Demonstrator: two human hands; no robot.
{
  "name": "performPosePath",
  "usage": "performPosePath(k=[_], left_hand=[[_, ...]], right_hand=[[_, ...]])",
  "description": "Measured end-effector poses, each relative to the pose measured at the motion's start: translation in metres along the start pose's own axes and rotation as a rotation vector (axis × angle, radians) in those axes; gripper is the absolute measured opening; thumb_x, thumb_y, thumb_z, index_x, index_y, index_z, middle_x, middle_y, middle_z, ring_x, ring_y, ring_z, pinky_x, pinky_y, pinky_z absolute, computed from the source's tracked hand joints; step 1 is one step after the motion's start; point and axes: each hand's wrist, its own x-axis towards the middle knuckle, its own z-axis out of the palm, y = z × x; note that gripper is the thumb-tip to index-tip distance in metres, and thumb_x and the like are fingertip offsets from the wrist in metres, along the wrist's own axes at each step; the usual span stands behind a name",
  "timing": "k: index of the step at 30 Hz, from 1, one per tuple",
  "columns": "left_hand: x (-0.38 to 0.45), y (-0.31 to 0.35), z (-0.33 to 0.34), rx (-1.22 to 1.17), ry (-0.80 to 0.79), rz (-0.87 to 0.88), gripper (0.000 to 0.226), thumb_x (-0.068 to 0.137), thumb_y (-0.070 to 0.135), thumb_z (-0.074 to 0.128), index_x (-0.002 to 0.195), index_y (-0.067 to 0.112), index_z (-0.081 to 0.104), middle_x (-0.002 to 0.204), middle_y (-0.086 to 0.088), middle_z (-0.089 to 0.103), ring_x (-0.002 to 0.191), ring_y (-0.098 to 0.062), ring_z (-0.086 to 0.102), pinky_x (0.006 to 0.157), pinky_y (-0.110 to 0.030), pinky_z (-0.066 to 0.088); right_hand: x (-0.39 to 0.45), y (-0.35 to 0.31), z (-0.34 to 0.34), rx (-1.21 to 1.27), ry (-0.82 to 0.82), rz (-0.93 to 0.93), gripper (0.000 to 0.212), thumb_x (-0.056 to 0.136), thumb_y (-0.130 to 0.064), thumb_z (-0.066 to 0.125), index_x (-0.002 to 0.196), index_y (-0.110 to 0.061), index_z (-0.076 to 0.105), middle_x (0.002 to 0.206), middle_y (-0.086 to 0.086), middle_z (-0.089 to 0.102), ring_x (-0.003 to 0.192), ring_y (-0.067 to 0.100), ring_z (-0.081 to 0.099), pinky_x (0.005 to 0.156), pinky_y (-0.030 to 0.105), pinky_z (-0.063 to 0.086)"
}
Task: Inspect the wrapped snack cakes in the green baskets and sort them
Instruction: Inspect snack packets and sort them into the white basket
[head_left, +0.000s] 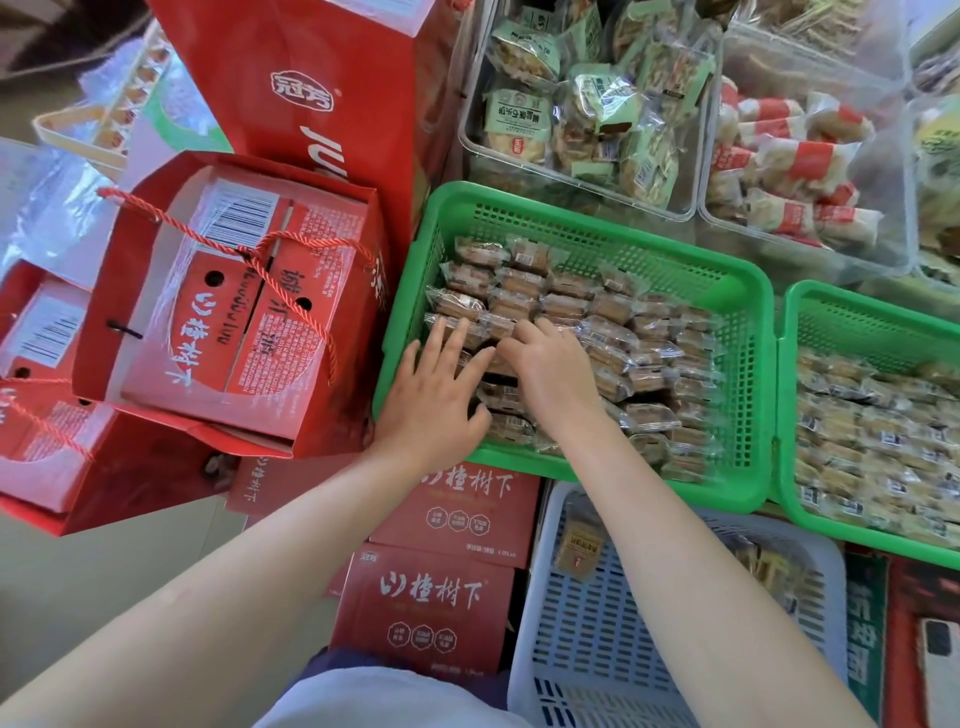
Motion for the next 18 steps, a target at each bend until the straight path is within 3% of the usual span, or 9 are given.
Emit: performPosePath(k=[3,7,9,11,15,18], left_hand=[[0.000,0.001,0.000,0.001,-0.006,-0.001,0.064,0.097,0.045,0.038,0.157,0.029,0.025,0.170,-0.004,-0.008,0.155,-0.024,-0.013,0.125,-0.045,-0.003],[0.001,0.001,0.000,0.012,-0.020,-0.011,0.064,0.096,0.044,0.038,0.157,0.028,0.027,0.170,-0.004,-0.007,0.155,-0.024,-0.012,0.125,-0.046,-0.004],[0.001,0.001,0.000,0.009,-0.023,-0.014,0.064,0.096,0.045,0.037,0.157,0.029,0.026,0.170,-0.004,-0.007,0.155,-0.024,-0.011,0.125,-0.046,-0.004],[0.000,0.001,0.000,0.007,-0.025,-0.016,0.065,0.096,0.045,0.038,0.158,0.030,0.025,0.170,-0.004,-0.006,0.156,-0.025,-0.010,0.126,-0.046,-0.005],[0.000,0.001,0.001,0.014,-0.029,-0.019,0.066,0.096,0.047,0.037,0.159,0.031,0.024,0.170,-0.005,-0.004,0.156,-0.026,-0.009,0.126,-0.046,-0.005],[0.000,0.001,0.001,0.018,-0.033,-0.022,0.066,0.096,0.047,0.036,0.159,0.031,0.023,0.170,-0.006,-0.003,0.156,-0.027,-0.009,0.126,-0.046,-0.006]], right_hand=[[-0.003,0.003,0.010,0.075,0.013,0.011,0.012,0.080,-0.002,0.074,0.089,-0.010,0.076,0.083,0.008,0.062,0.080,0.032,0.060,0.060,0.034,0.043],[0.009,0.010,0.006,0.333,0.078,0.234,0.014,0.096,-0.017,0.062,0.103,-0.008,0.071,0.098,0.007,0.062,0.090,0.021,0.058,0.068,0.033,0.049],[0.017,0.013,0.001,0.356,0.108,0.316,0.015,0.097,-0.014,0.060,0.109,-0.007,0.065,0.108,0.007,0.060,0.093,0.023,0.059,0.072,0.033,0.048],[0.023,0.013,0.002,0.343,0.034,0.359,0.015,0.097,-0.014,0.061,0.110,-0.006,0.062,0.112,0.009,0.057,0.092,0.024,0.060,0.074,0.032,0.047],[0.025,0.012,0.006,0.298,-0.038,0.366,0.013,0.091,0.004,0.056,0.100,-0.004,0.060,0.102,0.012,0.051,0.081,0.032,0.058,0.065,0.033,0.041],[0.023,0.010,0.000,0.347,-0.052,0.375,0.023,0.089,0.010,0.049,0.103,-0.008,0.053,0.109,0.014,0.050,0.083,0.032,0.059,0.066,0.041,0.050]])
